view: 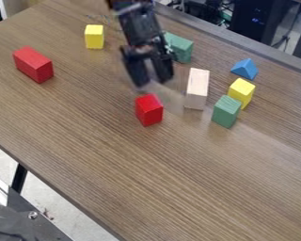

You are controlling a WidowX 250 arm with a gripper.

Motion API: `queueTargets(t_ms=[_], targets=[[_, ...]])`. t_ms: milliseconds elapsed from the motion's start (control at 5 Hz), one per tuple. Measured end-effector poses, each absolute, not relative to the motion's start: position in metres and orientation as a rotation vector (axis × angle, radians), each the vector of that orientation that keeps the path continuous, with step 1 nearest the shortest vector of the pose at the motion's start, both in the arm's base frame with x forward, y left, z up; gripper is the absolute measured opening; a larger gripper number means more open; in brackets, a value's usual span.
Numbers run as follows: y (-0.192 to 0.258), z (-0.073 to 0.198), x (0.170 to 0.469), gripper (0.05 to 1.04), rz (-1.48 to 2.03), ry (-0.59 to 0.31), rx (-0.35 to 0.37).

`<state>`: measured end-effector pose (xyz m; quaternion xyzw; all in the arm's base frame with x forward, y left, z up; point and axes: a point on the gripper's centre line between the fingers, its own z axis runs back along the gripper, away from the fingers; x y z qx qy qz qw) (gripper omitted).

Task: Move the white arch near the green and yellow cubes

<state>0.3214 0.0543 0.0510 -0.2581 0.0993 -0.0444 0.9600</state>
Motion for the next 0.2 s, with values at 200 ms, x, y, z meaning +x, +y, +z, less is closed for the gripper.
queueTargets(t_ms=[200], targets=[[0.0578, 0.0656, 0.3177, 0.989, -0.135, 0.381, -0.261]])
